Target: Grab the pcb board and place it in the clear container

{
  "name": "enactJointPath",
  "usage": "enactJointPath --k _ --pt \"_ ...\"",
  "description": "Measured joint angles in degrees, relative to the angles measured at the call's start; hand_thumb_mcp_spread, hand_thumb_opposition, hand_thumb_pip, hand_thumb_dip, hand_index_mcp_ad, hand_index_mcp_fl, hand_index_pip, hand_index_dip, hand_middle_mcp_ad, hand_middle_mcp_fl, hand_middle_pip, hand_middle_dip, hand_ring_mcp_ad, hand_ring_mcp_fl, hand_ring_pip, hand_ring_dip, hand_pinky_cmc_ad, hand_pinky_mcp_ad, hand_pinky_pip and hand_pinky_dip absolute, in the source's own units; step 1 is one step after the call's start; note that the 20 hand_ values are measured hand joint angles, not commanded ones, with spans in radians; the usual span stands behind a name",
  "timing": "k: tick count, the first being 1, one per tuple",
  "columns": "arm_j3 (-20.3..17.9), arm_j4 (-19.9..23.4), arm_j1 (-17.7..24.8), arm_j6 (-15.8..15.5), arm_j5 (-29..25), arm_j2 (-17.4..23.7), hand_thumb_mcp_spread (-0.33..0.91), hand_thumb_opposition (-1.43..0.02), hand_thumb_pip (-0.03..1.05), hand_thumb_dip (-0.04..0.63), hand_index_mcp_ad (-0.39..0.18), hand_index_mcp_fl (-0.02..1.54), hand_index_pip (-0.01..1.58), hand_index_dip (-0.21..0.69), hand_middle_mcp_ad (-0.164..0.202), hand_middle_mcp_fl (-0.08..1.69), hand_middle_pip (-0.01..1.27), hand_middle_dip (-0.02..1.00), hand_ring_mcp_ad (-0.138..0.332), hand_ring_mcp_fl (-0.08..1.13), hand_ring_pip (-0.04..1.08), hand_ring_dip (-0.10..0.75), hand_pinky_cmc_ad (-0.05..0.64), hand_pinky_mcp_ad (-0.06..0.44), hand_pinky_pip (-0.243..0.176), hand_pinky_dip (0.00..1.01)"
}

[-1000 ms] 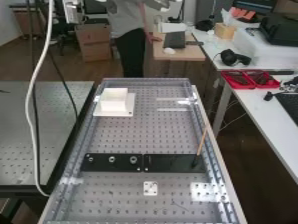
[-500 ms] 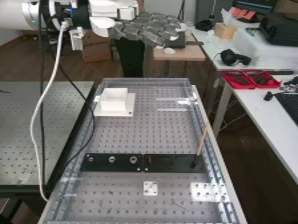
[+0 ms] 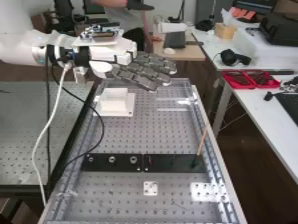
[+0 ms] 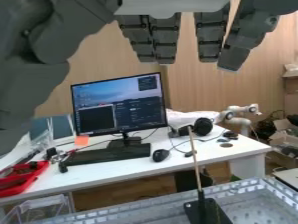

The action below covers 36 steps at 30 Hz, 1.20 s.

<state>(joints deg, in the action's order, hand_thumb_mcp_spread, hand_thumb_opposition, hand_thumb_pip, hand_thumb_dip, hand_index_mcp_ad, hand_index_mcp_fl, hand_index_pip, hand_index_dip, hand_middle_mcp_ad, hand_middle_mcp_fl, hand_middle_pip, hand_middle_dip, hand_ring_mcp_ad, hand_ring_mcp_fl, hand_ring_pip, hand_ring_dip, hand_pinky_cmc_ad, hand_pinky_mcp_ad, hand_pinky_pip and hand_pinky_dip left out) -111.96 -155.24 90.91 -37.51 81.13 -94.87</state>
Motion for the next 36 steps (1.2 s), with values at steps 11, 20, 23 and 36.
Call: enactJointPath --k 11,20,23,36 --pt "-2.7 6.4 -2.2 -1.1 -3.2 -4.8 0.38 -0.71 0.39 0.063 0.014 0.18 0.10 0.136 0.098 0.00 0.15 0.05 0.278 0.00 0.09 -0.035 0.267 0.230 -0.093 0.34" --pt "-3.1 10.6 -4.7 -5.3 -2.3 -9.2 0.46 -0.75 0.40 0.136 -0.045 0.19 0.37 0.150 0.073 0.01 0.15 0.08 0.267 0.00 0.09 -0.031 0.251 0.222 -0.093 0.22" --pt "-2.7 11.3 -5.7 -6.4 -0.9 -10.8 0.49 -0.77 0.40 0.157 -0.058 0.19 0.51 0.152 0.063 0.00 0.15 0.09 0.257 0.00 0.10 -0.031 0.248 0.216 -0.093 0.21" --pt "-1.5 14.9 -9.2 -9.4 6.2 -15.4 0.55 -0.80 0.43 0.206 -0.108 0.09 1.05 0.152 0.040 0.00 0.15 0.11 0.246 0.00 0.09 -0.030 0.234 0.199 -0.093 0.19"
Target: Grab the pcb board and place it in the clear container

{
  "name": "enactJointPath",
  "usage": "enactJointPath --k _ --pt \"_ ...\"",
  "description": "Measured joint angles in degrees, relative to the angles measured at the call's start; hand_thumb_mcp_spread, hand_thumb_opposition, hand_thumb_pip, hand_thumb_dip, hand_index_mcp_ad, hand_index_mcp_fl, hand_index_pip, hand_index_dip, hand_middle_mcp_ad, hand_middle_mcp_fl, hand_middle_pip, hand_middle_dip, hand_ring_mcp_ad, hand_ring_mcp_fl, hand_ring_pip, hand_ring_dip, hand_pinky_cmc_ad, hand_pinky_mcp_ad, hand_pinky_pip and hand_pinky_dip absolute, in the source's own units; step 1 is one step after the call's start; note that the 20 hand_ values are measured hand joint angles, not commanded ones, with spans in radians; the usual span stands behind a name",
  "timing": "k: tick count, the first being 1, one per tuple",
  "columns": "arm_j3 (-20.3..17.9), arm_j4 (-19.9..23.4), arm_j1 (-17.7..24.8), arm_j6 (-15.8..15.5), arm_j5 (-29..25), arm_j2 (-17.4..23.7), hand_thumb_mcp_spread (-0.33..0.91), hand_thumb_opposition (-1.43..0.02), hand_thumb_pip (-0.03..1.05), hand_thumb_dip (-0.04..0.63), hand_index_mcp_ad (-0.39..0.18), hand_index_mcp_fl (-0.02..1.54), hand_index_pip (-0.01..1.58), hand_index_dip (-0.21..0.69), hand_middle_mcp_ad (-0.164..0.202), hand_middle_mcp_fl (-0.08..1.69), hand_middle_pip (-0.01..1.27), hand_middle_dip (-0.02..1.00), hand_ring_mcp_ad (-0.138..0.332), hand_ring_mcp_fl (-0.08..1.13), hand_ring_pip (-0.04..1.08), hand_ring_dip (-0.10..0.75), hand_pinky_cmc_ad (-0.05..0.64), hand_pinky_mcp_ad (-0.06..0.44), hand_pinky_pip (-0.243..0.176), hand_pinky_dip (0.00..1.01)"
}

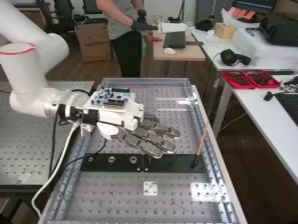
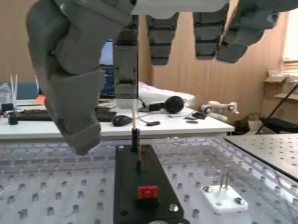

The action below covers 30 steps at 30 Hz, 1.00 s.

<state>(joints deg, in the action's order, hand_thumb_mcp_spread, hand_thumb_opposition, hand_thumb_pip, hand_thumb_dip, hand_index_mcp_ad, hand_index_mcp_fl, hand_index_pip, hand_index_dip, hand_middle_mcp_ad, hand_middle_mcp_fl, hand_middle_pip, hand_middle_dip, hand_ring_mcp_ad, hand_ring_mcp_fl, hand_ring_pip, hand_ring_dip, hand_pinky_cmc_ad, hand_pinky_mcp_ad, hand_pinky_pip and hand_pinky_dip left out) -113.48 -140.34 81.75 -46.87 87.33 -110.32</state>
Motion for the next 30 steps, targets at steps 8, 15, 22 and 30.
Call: enactJointPath --k 8,15,22,30 --pt "0.9 2.7 -1.9 -1.6 4.6 -2.9 0.56 -0.82 0.43 0.220 -0.112 0.06 1.25 0.152 0.030 0.00 0.15 0.12 0.215 0.00 0.09 -0.021 0.232 0.176 -0.089 0.19" --pt "1.1 5.4 -3.0 -1.8 6.8 -5.5 0.58 -0.82 0.42 0.222 -0.117 0.04 1.38 0.173 0.030 0.01 0.14 0.12 0.213 0.01 0.09 -0.012 0.232 0.176 -0.089 0.19" --pt "2.1 7.4 -4.5 -1.8 9.0 -7.3 0.58 -0.83 0.39 0.220 -0.113 0.04 1.46 0.171 0.028 0.01 0.15 0.14 0.215 0.01 0.10 0.002 0.239 0.176 -0.089 0.19" --pt "3.3 8.4 -5.9 -1.5 11.4 -8.8 0.60 -0.83 0.37 0.220 -0.122 0.07 1.47 0.176 0.028 0.00 0.15 0.14 0.211 0.03 0.09 0.009 0.248 0.166 -0.075 0.20"
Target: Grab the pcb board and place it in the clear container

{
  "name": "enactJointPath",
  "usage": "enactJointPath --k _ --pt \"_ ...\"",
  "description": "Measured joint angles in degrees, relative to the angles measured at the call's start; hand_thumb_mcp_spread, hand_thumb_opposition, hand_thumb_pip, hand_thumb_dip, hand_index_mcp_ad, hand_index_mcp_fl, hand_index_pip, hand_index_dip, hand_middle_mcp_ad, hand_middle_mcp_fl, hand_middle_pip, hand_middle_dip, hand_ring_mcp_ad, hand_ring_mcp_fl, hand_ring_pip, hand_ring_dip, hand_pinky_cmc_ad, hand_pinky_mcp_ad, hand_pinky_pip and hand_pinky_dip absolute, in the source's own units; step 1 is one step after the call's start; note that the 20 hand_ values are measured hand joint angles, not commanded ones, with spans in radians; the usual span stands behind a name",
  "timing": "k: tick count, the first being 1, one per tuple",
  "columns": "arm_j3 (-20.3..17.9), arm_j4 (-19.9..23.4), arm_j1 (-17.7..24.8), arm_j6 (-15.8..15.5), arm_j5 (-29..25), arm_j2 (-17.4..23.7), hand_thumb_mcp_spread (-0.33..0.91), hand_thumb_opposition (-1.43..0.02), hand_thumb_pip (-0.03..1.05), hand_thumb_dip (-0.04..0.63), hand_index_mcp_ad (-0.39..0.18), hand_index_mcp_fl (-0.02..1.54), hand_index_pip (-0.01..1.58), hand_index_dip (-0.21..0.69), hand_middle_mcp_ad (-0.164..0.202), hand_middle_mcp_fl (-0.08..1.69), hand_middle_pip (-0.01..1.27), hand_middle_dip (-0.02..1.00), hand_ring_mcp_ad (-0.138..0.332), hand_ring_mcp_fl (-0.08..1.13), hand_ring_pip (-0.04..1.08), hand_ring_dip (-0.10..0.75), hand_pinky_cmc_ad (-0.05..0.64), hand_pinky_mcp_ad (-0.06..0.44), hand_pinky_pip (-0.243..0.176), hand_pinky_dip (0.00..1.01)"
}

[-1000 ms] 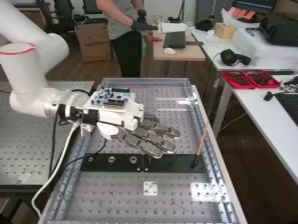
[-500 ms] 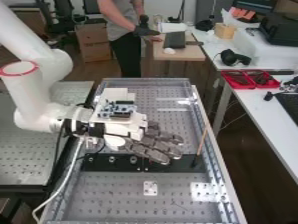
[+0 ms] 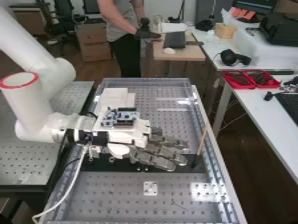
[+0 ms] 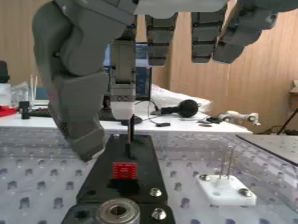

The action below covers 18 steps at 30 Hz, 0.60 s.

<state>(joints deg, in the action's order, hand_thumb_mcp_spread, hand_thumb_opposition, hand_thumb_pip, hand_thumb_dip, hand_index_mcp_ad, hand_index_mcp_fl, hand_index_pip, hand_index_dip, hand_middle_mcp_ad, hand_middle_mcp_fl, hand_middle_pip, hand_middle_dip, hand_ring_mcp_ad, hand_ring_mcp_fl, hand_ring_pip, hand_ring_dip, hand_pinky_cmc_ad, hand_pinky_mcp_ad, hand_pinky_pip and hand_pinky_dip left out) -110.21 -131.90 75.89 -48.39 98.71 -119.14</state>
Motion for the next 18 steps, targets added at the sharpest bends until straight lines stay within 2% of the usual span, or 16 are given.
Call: enactJointPath --k 6,8,11,18 --pt "0.2 0.2 -0.7 -0.1 1.1 -0.6 0.62 -0.83 0.37 0.220 -0.126 0.15 1.51 0.176 0.024 0.03 0.15 0.14 0.209 0.03 0.09 0.010 0.248 0.166 -0.075 0.20" --pt "0.3 0.1 -0.9 -0.3 1.4 -0.9 0.63 -0.83 0.37 0.220 -0.143 0.16 1.52 0.176 0.014 0.03 0.15 0.14 0.202 0.03 0.10 0.014 0.246 0.166 -0.075 0.20" --pt "0.4 0.1 -1.2 -0.4 1.7 -1.2 0.65 -0.83 0.38 0.220 -0.155 0.19 1.54 0.176 0.017 0.04 0.15 0.15 0.197 0.05 0.10 0.016 0.267 0.166 -0.075 0.20" --pt "0.8 0.5 -1.6 0.0 2.4 -1.8 0.65 -0.83 0.38 0.220 -0.161 0.19 1.54 0.176 0.017 0.04 0.15 0.15 0.197 0.05 0.09 0.021 0.262 0.166 -0.075 0.20"
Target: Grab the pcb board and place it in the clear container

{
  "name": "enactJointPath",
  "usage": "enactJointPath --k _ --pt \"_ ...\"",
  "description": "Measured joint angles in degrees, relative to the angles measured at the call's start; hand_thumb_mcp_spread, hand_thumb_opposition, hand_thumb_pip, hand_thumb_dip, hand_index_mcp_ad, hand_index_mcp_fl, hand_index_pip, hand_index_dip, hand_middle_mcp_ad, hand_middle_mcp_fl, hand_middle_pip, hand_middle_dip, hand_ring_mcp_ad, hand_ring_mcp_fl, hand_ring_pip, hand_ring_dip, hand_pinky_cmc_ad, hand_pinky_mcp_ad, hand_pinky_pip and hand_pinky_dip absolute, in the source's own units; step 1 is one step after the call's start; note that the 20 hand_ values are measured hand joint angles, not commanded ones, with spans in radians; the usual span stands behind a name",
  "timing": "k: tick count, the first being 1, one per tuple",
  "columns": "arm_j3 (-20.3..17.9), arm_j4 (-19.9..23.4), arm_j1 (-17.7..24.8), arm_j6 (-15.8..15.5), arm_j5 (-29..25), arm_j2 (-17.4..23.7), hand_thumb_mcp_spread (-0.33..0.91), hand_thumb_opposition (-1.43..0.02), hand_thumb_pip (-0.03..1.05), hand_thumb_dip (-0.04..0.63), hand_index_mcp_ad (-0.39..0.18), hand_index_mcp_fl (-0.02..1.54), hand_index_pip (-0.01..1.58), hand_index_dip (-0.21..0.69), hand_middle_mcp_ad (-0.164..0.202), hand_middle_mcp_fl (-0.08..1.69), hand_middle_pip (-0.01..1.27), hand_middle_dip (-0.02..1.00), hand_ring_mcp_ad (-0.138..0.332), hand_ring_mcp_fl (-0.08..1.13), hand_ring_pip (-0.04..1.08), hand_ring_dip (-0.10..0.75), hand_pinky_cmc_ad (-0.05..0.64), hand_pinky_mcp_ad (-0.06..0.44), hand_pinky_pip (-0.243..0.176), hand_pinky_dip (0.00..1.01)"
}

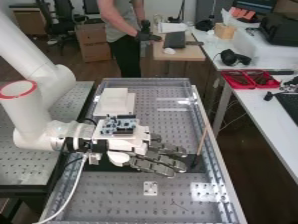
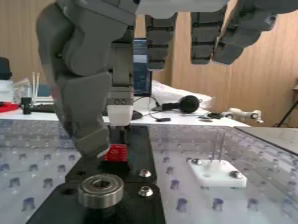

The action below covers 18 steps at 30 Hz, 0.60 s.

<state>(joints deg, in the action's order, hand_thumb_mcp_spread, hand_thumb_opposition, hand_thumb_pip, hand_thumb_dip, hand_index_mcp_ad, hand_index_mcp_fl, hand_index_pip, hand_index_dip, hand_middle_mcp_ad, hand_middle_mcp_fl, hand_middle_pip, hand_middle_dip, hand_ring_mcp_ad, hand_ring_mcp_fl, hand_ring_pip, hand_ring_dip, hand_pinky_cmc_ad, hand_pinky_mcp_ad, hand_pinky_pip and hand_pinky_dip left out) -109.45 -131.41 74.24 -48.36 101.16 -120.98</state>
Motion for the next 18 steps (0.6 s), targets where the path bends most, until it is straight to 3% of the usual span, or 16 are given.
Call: enactJointPath --k 7,10,18 --pt "1.0 -0.8 -0.1 -0.2 0.5 -0.6 0.65 -0.83 0.39 0.220 -0.164 0.20 1.53 0.173 0.014 0.04 0.15 0.15 0.199 0.05 0.09 0.021 0.279 0.166 -0.075 0.20" --pt "1.6 -1.2 -0.2 -0.5 0.9 -1.0 0.73 -0.83 0.44 0.246 -0.209 0.34 1.54 0.182 0.014 0.04 0.15 0.15 0.199 0.05 0.09 0.021 0.279 0.166 -0.075 0.20" --pt "2.3 -1.7 -0.7 -0.7 1.8 -1.6 0.74 -0.83 0.43 0.250 -0.227 0.36 1.54 0.187 0.014 0.04 0.15 0.15 0.199 0.05 0.09 0.021 0.283 0.166 -0.075 0.20"
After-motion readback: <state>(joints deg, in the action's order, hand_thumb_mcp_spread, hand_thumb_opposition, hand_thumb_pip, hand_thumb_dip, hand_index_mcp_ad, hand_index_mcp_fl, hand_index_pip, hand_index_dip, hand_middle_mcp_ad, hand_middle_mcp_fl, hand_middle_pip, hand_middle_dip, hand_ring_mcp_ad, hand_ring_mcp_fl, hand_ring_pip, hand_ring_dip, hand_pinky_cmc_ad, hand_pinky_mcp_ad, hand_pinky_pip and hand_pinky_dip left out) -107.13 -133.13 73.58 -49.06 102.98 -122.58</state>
